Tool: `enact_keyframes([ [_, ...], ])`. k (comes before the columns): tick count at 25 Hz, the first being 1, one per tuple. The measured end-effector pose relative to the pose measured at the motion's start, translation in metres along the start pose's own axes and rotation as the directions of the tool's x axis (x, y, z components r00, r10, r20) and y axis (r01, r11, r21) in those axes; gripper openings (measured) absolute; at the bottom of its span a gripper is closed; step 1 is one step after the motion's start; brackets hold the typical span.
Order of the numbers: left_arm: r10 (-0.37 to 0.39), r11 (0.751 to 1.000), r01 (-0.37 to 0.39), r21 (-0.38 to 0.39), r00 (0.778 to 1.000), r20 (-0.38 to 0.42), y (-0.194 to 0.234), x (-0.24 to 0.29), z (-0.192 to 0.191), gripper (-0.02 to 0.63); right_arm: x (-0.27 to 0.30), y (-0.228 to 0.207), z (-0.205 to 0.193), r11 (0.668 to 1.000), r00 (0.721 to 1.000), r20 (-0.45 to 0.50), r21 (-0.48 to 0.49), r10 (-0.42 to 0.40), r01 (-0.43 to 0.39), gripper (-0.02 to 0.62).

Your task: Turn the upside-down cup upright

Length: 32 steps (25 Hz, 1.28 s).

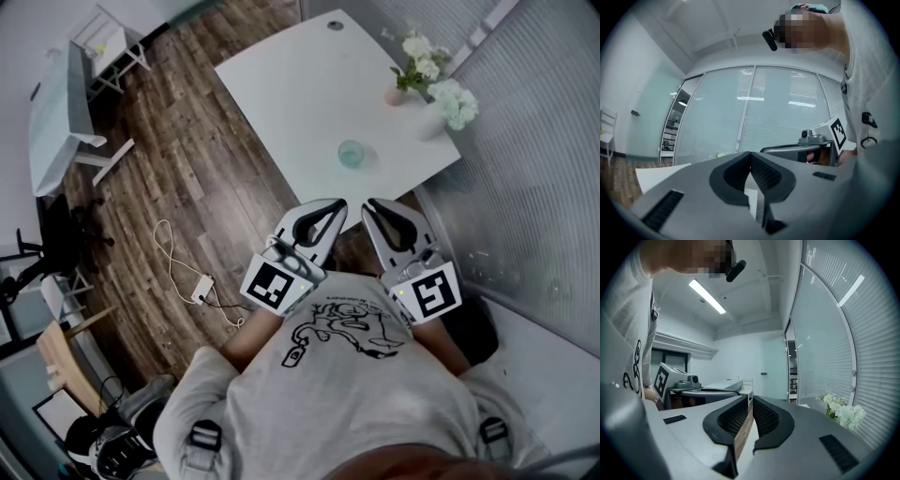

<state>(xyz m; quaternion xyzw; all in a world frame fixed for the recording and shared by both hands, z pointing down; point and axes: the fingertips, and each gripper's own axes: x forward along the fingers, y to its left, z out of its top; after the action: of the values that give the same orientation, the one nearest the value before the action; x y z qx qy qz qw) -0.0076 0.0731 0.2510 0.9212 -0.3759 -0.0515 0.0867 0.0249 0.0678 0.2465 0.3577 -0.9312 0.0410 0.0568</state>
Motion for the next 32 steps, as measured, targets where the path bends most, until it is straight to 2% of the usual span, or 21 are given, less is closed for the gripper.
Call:
enact_keyframes([
  [14, -0.013, 1.000, 0.013, -0.008, 1.000, -0.004, 0.042, 0.005, 0.002, 0.005, 0.042, -0.004, -0.001, 1.000, 1.000, -0.018, -0.007, -0.006, 0.006, 0.054],
  [27, 0.004, 1.000, -0.004, -0.002, 1.000, -0.004, 0.053, 0.001, 0.005, 0.005, 0.052, -0.004, -0.002, 1.000, 0.999, -0.037, -0.028, 0.007, -0.008, 0.054],
  [32, 0.022, 1.000, -0.022, 0.002, 1.000, -0.017, 0.053, 0.003, -0.002, 0.005, 0.051, -0.007, -0.011, 0.998, 0.997, -0.074, -0.056, 0.027, -0.031, 0.054],
])
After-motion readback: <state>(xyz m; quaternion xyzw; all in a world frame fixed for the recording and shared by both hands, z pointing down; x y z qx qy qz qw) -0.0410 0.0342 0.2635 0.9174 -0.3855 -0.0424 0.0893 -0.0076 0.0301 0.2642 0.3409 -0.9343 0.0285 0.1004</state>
